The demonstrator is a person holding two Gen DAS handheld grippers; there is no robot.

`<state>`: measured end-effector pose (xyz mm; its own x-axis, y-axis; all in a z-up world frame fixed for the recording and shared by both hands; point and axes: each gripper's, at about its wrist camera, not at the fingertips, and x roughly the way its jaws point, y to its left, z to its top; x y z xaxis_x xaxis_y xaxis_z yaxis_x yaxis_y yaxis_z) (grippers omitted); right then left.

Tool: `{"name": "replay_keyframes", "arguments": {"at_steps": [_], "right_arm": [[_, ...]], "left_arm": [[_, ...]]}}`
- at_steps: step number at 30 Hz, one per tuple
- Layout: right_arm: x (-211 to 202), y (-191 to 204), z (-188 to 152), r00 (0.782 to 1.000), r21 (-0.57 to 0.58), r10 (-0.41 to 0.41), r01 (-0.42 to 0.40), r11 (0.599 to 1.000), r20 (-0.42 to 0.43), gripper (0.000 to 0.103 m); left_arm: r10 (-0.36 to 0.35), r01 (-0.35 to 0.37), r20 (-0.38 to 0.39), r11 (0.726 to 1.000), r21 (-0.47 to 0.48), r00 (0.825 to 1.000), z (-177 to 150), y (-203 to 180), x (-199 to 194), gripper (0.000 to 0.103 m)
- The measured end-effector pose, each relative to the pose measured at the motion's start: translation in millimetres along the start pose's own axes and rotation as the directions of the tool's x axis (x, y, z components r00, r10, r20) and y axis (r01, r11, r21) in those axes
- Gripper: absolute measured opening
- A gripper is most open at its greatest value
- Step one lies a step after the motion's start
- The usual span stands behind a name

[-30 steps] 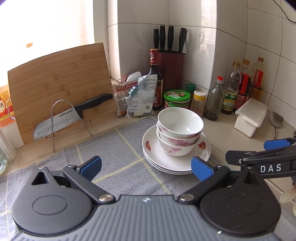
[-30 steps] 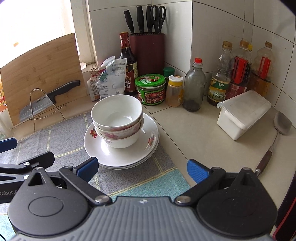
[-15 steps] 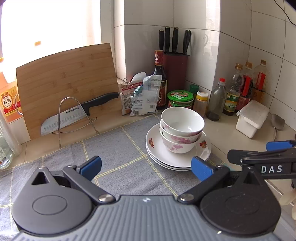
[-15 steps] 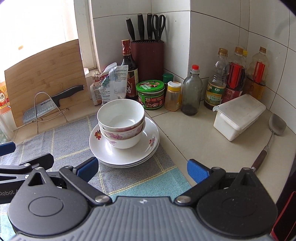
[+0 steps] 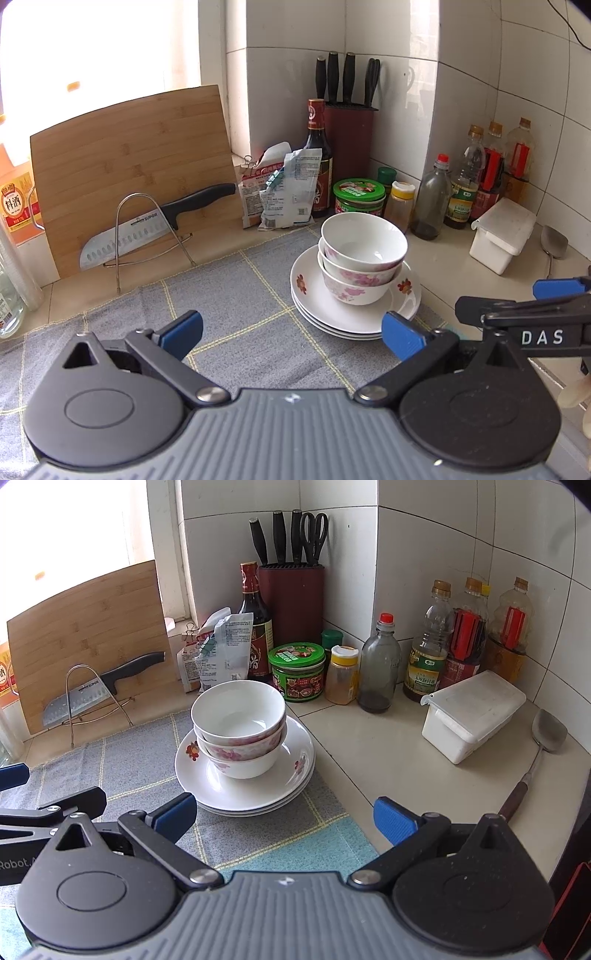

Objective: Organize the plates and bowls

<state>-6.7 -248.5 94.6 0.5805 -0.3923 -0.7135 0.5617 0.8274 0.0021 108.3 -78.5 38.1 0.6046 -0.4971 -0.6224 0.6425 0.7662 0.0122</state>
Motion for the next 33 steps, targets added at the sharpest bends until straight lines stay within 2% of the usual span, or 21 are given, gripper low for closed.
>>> {"name": "replay_keyframes", "arguments": {"at_steps": [33], "right_arm": [[4.7,-3.1,1.6,1.0,-0.005,-0.011,0.01,1.0,-0.007,0.103]], "left_arm": [[0.001,-0.001,-0.019,1.0,-0.007,1.0,-0.5,-2.6,5.5,0.102]]}}
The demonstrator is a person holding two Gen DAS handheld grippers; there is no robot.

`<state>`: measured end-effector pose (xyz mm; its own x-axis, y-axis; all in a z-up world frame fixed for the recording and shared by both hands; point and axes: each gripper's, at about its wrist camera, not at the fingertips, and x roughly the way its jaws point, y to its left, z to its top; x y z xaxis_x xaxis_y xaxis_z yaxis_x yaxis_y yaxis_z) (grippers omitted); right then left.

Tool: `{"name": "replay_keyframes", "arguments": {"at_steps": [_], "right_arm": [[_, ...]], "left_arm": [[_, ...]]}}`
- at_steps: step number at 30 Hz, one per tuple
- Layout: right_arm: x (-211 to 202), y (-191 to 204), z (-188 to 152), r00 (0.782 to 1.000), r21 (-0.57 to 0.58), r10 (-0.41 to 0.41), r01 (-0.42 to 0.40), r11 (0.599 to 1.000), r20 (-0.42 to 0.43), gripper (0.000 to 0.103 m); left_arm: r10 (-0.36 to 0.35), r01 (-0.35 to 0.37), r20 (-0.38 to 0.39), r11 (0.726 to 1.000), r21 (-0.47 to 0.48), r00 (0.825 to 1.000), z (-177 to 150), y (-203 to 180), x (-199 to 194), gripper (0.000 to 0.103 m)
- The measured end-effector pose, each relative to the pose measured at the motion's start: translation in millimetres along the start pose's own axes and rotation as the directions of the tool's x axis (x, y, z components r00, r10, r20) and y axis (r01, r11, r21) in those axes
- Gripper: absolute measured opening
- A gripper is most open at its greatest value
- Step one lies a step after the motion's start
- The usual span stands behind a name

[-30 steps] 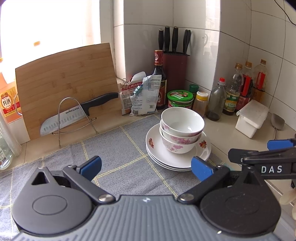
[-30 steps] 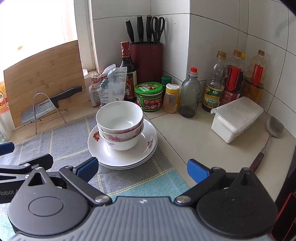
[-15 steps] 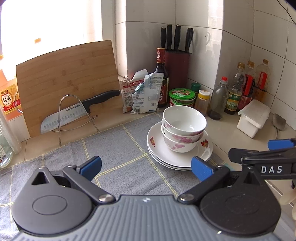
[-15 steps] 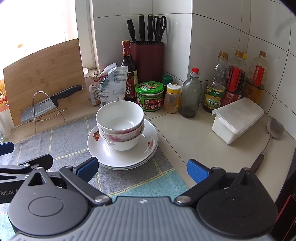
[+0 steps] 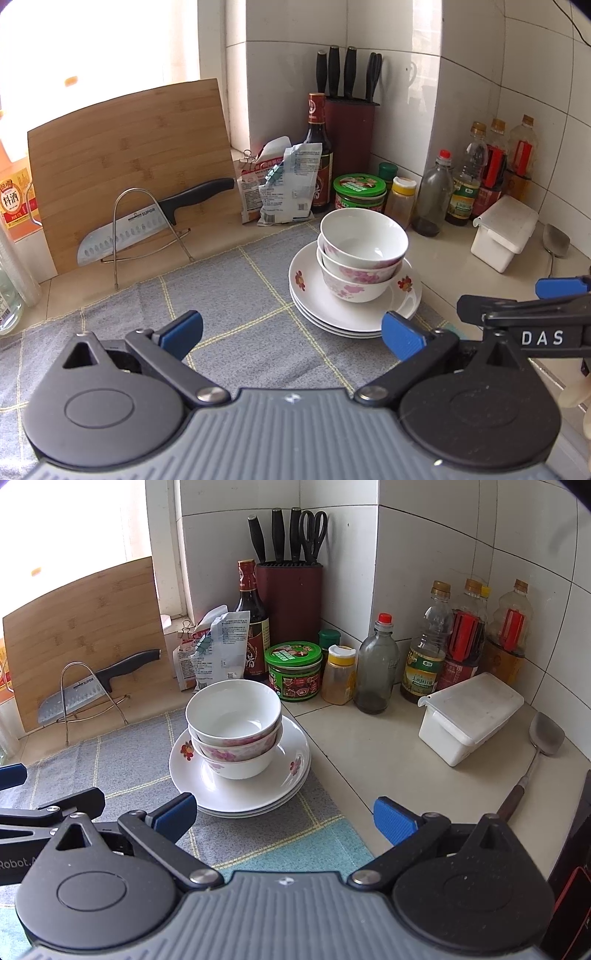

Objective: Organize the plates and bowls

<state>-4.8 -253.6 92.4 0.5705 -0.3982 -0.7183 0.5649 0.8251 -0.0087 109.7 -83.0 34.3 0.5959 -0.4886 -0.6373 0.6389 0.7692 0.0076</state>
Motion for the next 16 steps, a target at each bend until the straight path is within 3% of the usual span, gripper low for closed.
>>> {"name": "replay_keyframes", "arguments": {"at_steps": [16], "right_arm": [[-1.5,-1.6,-0.9,1.0,0.0,-0.001,0.001,1.0,0.003,0.103]], "left_arm": [[0.0,0.0,-0.001,1.0,0.003,1.0,0.3,-1.9,-2.2,0.102]]}}
